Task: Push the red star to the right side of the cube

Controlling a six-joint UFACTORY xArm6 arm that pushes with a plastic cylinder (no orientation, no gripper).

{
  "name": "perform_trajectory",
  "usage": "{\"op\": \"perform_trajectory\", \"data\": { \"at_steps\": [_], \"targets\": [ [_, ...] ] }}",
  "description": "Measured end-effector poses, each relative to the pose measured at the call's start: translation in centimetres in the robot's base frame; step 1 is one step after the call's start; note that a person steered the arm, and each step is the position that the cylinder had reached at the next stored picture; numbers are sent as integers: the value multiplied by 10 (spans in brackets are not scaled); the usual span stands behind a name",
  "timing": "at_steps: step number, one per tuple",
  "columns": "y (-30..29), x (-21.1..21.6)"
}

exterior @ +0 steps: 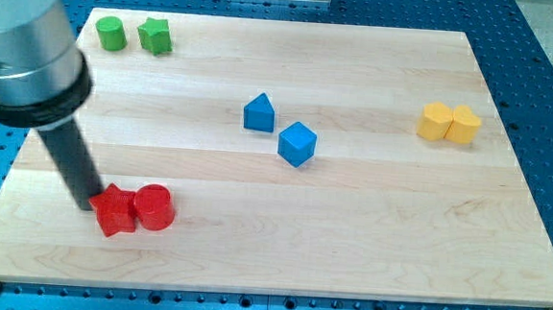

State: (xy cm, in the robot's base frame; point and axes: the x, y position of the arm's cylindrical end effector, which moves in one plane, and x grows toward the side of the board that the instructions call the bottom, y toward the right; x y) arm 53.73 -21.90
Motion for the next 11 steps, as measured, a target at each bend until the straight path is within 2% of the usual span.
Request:
{"op": "perform_trajectory", "data": {
  "at_steps": [2,3,5,6,7,8,9,11],
  "targets": [
    [-10,25],
    [31,27],
    [175,23],
    [136,19],
    [146,10],
    [210,-5],
    [301,-6],
    [212,9]
  ]
}}
